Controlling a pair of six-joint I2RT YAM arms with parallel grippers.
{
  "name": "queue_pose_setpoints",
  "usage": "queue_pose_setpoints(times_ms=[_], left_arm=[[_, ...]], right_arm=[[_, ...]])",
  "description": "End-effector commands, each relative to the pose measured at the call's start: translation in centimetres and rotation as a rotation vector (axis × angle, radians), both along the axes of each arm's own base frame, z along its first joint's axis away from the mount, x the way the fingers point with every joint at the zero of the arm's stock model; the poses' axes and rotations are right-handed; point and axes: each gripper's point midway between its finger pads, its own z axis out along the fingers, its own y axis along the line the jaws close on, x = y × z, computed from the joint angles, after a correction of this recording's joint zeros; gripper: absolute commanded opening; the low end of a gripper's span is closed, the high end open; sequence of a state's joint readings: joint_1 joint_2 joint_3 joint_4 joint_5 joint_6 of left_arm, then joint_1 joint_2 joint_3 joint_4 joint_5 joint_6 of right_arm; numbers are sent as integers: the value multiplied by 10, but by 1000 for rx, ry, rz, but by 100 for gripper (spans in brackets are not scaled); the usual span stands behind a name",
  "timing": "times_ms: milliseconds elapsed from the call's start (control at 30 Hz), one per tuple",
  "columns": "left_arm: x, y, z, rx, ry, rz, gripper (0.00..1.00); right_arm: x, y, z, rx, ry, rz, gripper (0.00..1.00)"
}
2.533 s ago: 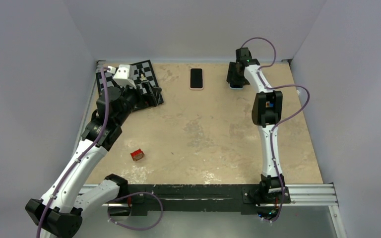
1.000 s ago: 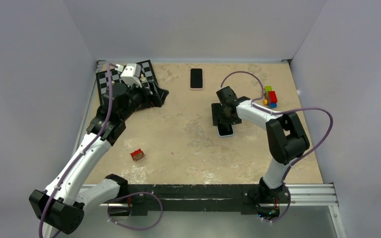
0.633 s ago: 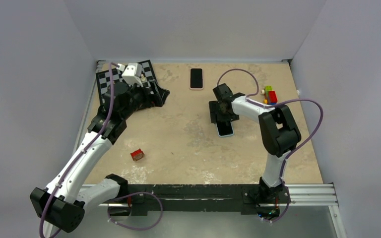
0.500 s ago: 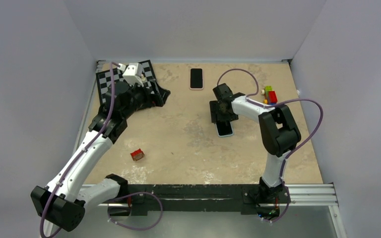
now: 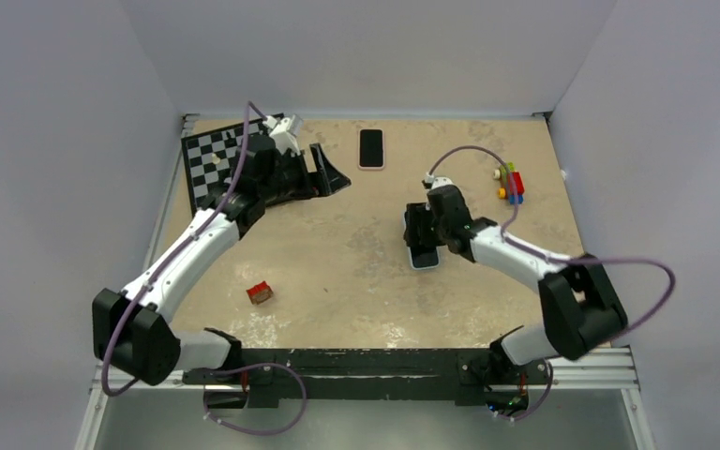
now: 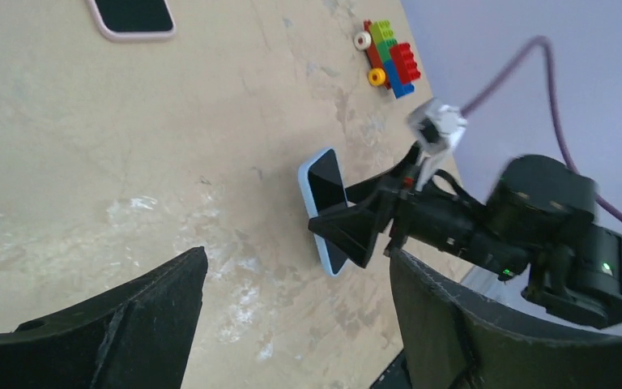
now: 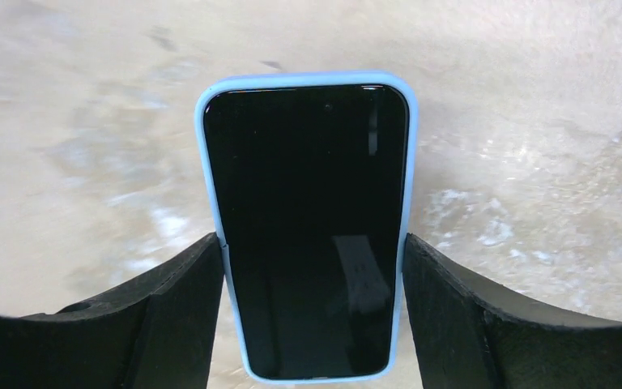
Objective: Take the phone out of the phone case
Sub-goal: Pick up the phone at the center of the board.
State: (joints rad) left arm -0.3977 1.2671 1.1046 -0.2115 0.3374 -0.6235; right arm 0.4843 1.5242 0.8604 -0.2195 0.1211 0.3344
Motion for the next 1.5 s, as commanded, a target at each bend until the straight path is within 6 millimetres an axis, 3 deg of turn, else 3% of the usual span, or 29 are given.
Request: queue_pose_setpoints(times_ms=[0,233,433,767,1033,1200,1233,1267,1300,1333,1367,1467], left_arm=[[-9,-34,2,-130,142,-158,84],[-14,-55,-18,-166,240,-234,75],[-24,-76,-40,-160,334,-286,63],[-28,-84,-68,-100,418,-272,61],[-32,-91,-75,-92,445,-287,38],[-35,-94,-75,-85,437,-296,18],[-34,-93,-73,-83,427,-296,13],[-33,-93,-72,-80,415,-297,8],[-34,-92,-70,-77,403,-301,5],[-33,-92,-67,-74,389,-301,2],[-33,-91,-65,-69,375,-300,0],[-31,-87,-58,-48,322,-296,0]], right_arm=[[12,47,97,414,-387,77,0],[0,75,135,631,-444,136,0],[-4,97,157,692,-457,161,0],[-18,129,177,734,-478,214,0],[-20,139,181,713,-488,227,0],[-19,139,176,644,-473,240,0],[-20,138,174,626,-463,246,3],[-20,137,172,606,-457,253,16],[-21,137,170,587,-447,260,41],[-22,134,164,563,-429,263,57],[-24,133,158,538,-407,268,68],[-39,128,135,466,-313,323,83]])
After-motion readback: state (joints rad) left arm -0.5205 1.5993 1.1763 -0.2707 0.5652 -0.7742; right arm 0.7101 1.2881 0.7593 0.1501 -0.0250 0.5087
